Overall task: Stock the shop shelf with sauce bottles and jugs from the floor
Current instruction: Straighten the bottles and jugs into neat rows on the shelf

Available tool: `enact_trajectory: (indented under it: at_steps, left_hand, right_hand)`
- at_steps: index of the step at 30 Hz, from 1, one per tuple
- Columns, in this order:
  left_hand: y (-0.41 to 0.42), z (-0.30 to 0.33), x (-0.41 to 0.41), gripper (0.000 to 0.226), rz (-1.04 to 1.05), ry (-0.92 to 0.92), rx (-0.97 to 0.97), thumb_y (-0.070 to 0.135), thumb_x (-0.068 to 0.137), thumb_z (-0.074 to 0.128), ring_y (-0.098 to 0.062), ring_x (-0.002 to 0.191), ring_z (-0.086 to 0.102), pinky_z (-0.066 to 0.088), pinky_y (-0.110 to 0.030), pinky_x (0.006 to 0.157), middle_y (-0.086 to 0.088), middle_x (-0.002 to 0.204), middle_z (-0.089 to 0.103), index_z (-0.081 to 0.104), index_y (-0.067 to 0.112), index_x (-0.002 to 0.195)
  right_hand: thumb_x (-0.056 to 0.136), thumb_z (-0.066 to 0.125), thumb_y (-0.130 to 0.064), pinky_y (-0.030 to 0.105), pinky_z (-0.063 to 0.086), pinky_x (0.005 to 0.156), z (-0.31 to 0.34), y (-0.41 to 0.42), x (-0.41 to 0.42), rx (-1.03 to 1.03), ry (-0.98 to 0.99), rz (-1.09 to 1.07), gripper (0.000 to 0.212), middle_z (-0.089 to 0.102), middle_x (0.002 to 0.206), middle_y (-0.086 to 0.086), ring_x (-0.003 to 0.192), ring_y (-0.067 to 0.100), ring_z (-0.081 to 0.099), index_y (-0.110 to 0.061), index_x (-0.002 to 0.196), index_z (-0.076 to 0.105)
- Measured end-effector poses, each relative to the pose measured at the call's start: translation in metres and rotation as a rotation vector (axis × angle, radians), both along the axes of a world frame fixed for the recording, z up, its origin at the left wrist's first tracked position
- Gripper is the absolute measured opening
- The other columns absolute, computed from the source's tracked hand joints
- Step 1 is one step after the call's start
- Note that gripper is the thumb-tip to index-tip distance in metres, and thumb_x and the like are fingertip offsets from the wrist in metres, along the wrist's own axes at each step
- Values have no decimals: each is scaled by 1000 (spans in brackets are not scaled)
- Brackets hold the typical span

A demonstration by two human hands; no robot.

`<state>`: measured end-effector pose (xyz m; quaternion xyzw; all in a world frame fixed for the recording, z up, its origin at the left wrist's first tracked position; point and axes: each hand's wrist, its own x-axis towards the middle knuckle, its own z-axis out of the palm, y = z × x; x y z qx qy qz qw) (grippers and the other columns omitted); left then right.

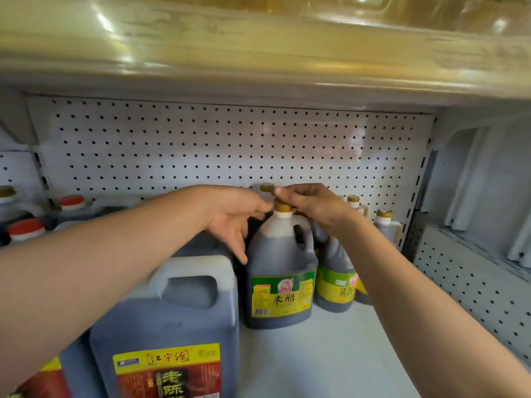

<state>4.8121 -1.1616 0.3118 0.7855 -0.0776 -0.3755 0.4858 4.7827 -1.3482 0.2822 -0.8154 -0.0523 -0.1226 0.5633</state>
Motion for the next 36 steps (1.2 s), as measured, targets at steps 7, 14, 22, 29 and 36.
enact_trajectory:
  at_steps: [7, 14, 22, 29, 36]
  left_hand:
    - [3, -14, -6, 62, -112, -93, 126, 21, 105, 42, -53, 142, 26, 31, -57, 113, -30, 161, 10, 14, 13, 159]
    - [0, -19, -11, 58, -146, -119, 125, 19, 103, 46, -51, 137, 36, 41, -56, 104, -26, 161, 16, 23, 13, 157]
    - [-5, -19, -14, 61, -85, -104, 78, 19, 103, 48, -47, 144, 27, 33, -61, 111, -24, 163, 9, 20, 17, 157]
    - [-1, -20, -22, 66, -63, -106, 56, 21, 101, 51, -49, 145, 23, 27, -63, 114, -24, 163, 11, 16, 18, 158]
    - [52, 38, -73, 53, -19, -380, -130, 35, 94, 63, -29, 146, 30, 29, -45, 118, -11, 159, 30, 48, 19, 142]
  right_hand:
    - [90, 72, -12, 21, 52, 85, -17, 5, -16, 30, -48, 53, 34, 73, 105, 8, 92, 9, 65, -3, 122, 68]
    - [92, 67, 0, 11, 49, 59, -27, 15, -18, 190, -120, -1, 26, 69, 87, 5, 64, -1, 63, 7, 117, 66]
    - [91, 66, 2, 14, 52, 72, -33, 23, -16, 279, -171, -25, 27, 72, 82, -1, 73, 3, 65, 7, 117, 65]
    - [90, 68, 0, 14, 52, 71, -34, 25, -15, 237, -157, -68, 28, 74, 81, -7, 73, 0, 67, 6, 117, 66]
    - [82, 81, -16, 19, 53, 91, -16, 41, -46, 206, -289, -250, 50, 68, 122, 8, 113, 14, 65, -5, 127, 63]
